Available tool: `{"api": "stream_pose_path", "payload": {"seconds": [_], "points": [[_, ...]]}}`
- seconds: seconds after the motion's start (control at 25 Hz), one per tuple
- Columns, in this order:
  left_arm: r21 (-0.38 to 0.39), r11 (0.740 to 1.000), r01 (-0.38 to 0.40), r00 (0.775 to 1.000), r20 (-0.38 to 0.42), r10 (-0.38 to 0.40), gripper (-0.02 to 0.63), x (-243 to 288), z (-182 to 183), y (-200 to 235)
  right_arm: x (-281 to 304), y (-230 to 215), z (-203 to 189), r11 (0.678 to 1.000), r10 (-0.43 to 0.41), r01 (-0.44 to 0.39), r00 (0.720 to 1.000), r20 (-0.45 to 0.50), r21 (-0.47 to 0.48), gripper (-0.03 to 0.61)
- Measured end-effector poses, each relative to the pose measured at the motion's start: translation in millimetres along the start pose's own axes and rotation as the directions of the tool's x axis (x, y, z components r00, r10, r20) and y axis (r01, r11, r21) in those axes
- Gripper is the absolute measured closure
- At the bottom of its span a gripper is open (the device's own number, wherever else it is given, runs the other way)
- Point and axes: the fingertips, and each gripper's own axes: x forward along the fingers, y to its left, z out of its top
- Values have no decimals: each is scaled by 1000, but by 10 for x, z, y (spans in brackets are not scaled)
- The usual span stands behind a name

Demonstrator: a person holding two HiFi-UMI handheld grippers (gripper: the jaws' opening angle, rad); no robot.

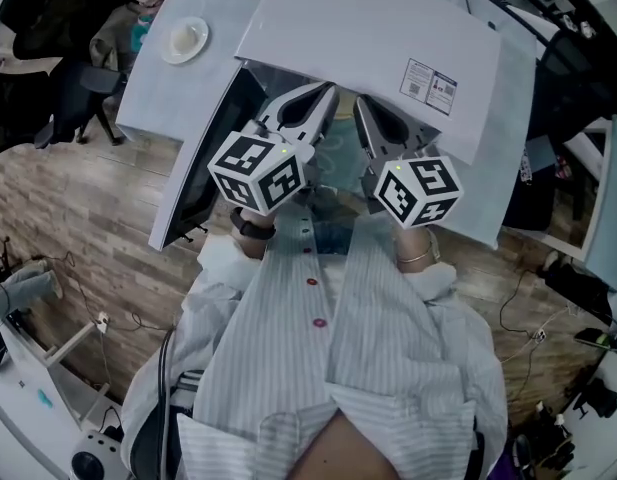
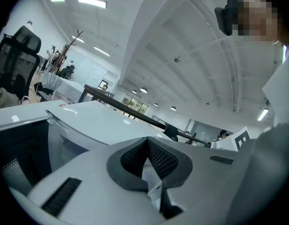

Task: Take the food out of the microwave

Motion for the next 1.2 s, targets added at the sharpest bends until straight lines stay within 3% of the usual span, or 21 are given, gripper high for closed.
{"api": "stream_pose_path", "payload": {"seconds": [0.36, 0.64, 1.2], "points": [[-14, 999, 34, 999, -28, -35, 606, 0, -25, 75, 26, -28, -39, 998, -46, 46, 999, 4, 49, 545], [-48, 998, 41, 996, -81, -45, 606, 10, -250, 125, 37, -78, -235, 995, -75, 77, 997, -30, 69, 546], [-136, 989, -55, 981, -192, 28, 606, -26, -865, 525, 47, -394, -918, 972, -135, 159, 981, -141, 171, 545]]}}
